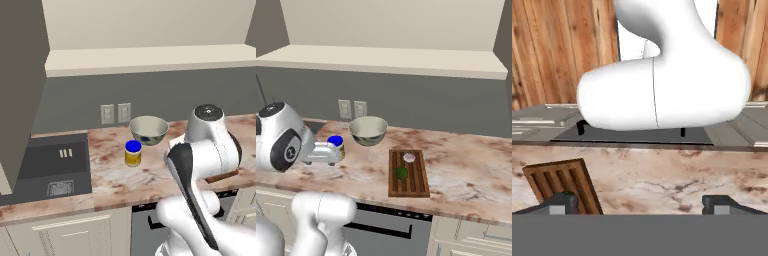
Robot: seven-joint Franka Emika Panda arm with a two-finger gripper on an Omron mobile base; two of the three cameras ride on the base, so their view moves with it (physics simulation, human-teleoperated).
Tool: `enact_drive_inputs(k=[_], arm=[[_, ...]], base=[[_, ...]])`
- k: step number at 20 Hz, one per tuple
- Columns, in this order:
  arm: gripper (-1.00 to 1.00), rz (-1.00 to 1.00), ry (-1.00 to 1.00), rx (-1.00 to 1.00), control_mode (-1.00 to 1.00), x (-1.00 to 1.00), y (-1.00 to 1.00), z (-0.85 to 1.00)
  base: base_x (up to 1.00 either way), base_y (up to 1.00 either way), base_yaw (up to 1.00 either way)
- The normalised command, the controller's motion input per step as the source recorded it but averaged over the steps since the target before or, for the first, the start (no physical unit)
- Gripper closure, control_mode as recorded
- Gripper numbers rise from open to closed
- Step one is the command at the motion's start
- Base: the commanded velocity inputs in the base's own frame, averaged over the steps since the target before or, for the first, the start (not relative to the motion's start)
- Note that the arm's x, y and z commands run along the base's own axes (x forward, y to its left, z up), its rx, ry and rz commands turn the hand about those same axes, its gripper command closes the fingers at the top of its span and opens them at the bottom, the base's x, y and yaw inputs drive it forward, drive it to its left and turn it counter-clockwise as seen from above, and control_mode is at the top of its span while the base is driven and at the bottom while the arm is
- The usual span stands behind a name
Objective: Open the cabinet. Place the bowl and condiment on the counter. Then place the lime and garlic on the cutting board.
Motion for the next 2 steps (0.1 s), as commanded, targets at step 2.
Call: enact_drive_inputs(k=[2], arm=[[-1.0, 0.04, -0.12, -0.12, -1.0, -0.64, 0.42, 1.0]], base=[[0.0, 0.0, 0.0]])
